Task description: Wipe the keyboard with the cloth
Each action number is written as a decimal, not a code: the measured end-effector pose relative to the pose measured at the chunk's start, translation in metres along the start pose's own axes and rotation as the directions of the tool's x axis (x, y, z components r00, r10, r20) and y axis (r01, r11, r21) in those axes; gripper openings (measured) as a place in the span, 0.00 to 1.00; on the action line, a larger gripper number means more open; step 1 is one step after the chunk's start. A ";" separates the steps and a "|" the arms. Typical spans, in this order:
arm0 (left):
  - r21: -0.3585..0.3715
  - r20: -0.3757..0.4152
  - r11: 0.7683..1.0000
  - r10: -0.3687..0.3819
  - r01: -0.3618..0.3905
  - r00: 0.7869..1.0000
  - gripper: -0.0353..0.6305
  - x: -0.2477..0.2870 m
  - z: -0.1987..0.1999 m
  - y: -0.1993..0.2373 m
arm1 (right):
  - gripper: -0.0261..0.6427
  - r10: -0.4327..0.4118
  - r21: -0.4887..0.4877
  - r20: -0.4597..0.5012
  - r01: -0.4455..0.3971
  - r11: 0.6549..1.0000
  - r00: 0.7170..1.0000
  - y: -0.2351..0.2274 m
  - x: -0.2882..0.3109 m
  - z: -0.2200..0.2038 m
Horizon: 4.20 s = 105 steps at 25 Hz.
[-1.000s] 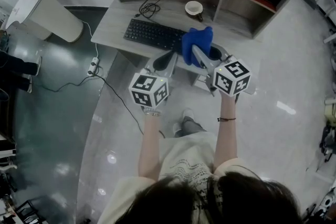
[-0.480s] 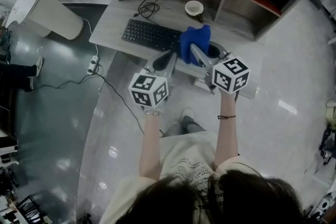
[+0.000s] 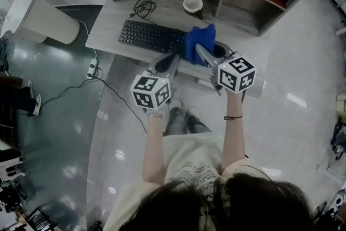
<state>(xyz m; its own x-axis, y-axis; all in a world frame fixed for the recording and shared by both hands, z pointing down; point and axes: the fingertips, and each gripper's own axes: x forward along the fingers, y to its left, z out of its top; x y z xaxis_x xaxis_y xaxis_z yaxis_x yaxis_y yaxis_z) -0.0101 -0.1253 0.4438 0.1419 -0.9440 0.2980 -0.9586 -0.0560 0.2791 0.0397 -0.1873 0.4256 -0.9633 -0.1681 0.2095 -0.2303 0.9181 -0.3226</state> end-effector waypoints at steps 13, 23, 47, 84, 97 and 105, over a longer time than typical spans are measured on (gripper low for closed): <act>-0.028 -0.106 0.988 -0.151 0.149 0.983 0.06 0.043 -0.014 0.017 | 0.13 -0.154 0.069 -0.014 0.155 0.986 0.988 -0.038 0.012 -0.012; -0.056 -0.181 0.971 -0.238 0.231 0.954 0.06 0.061 -0.027 0.040 | 0.13 -0.252 0.109 -0.023 0.253 0.961 0.967 -0.051 0.025 -0.022; -0.101 -0.287 0.900 -0.434 0.423 0.854 0.06 0.088 -0.052 0.037 | 0.13 -0.460 0.168 0.003 0.453 0.876 0.888 -0.075 0.000 -0.035; -0.189 -0.326 0.932 -0.356 0.308 0.876 0.06 0.125 -0.079 0.029 | 0.13 -0.293 0.155 -0.195 0.324 0.933 0.936 -0.108 0.036 -0.088; -0.186 -0.307 0.941 -0.329 0.283 0.893 0.06 0.124 -0.077 0.035 | 0.13 -0.267 0.170 -0.194 0.300 0.938 0.944 -0.109 0.046 -0.090; -0.196 -0.310 0.929 -0.363 0.314 0.879 0.06 0.120 -0.079 0.055 | 0.13 -0.310 0.192 -0.205 0.349 0.917 0.928 -0.105 0.062 -0.097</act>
<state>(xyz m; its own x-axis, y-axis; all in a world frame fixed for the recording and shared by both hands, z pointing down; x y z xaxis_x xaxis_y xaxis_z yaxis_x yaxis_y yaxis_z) -0.0263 -0.2156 0.5667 0.5492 -0.7080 0.4440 -0.7973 -0.2849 0.5321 0.0175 -0.2592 0.5618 -0.7947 -0.3671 0.4834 -0.5735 0.7148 -0.4002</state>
